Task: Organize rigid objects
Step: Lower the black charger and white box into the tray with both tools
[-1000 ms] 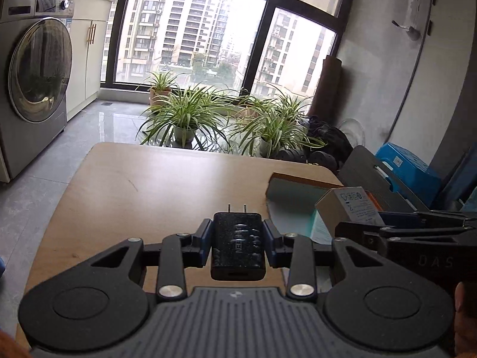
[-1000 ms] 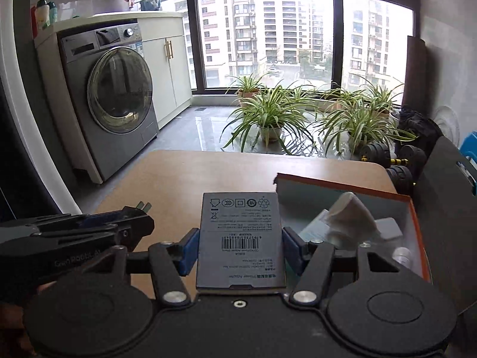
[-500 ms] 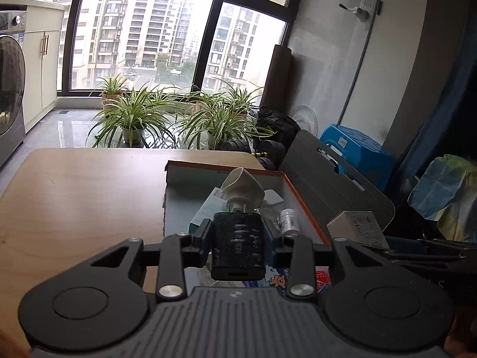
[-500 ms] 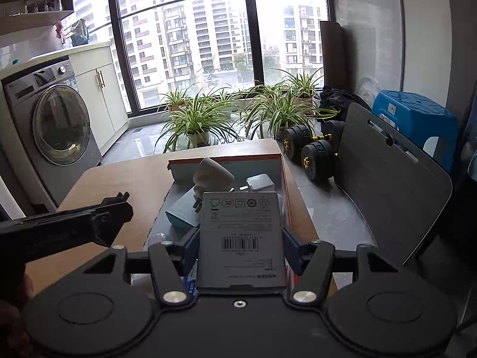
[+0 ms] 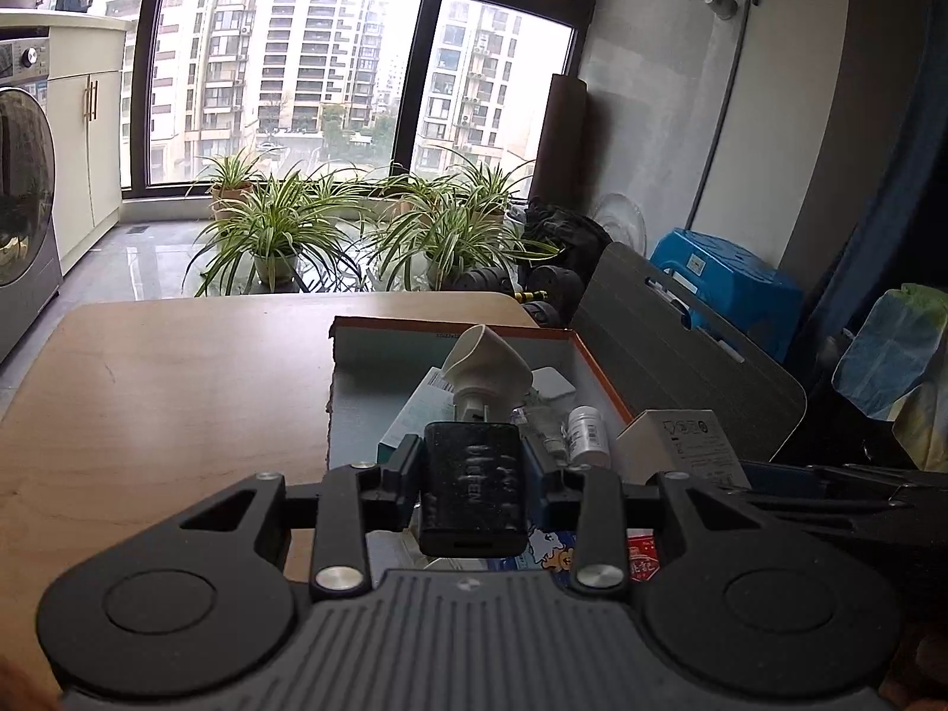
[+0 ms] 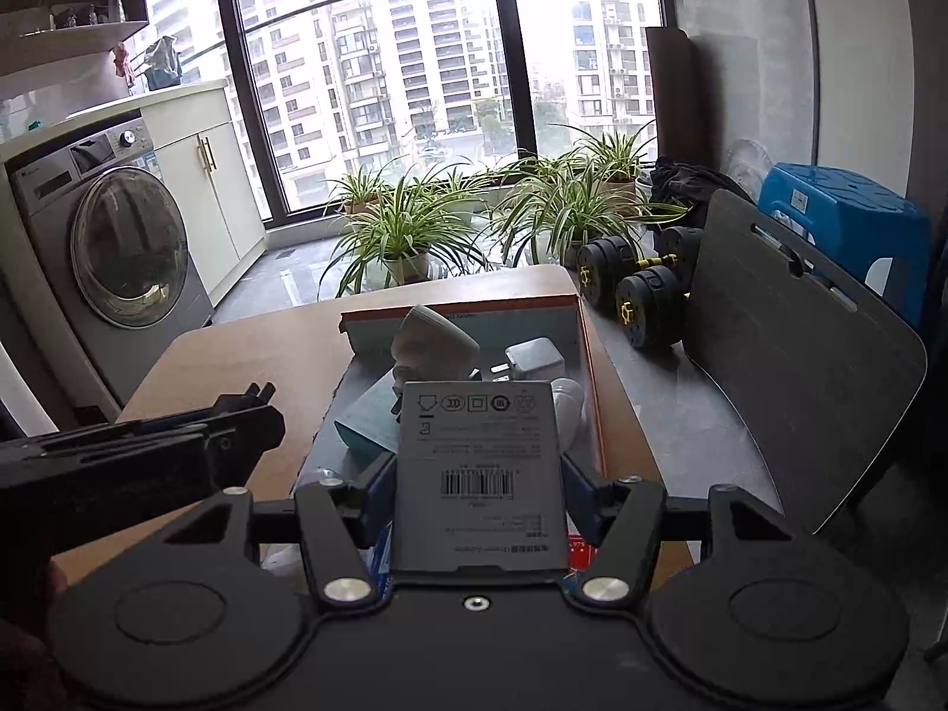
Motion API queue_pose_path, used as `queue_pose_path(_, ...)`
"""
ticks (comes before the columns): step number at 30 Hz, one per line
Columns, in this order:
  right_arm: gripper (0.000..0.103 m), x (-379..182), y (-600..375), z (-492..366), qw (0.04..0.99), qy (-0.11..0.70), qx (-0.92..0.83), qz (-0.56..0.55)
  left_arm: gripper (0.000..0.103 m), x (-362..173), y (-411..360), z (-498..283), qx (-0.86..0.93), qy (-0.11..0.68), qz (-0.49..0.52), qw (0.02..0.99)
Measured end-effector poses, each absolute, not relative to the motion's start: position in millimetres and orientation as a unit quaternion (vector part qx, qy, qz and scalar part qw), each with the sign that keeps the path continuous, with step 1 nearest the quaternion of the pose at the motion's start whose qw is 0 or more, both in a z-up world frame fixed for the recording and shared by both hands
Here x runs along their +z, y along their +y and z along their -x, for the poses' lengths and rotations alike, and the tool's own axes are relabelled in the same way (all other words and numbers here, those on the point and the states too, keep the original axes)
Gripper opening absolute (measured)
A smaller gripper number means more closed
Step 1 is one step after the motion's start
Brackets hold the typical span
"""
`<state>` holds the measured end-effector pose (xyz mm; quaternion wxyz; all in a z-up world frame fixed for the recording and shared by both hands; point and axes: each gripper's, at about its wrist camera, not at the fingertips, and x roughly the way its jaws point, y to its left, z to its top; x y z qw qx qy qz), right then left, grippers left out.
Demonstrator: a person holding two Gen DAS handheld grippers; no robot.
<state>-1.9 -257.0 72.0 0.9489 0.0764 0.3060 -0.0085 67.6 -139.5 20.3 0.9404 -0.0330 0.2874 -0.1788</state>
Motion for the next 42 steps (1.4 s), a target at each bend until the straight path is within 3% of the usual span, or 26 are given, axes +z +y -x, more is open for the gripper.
queue_pose_path(42, 0.070, 59, -261, -30, 0.942, 0.326, -0.011, -0.086, 0.037, 7, -149, -72, -0.186, 0.317, 0.024, 0.930)
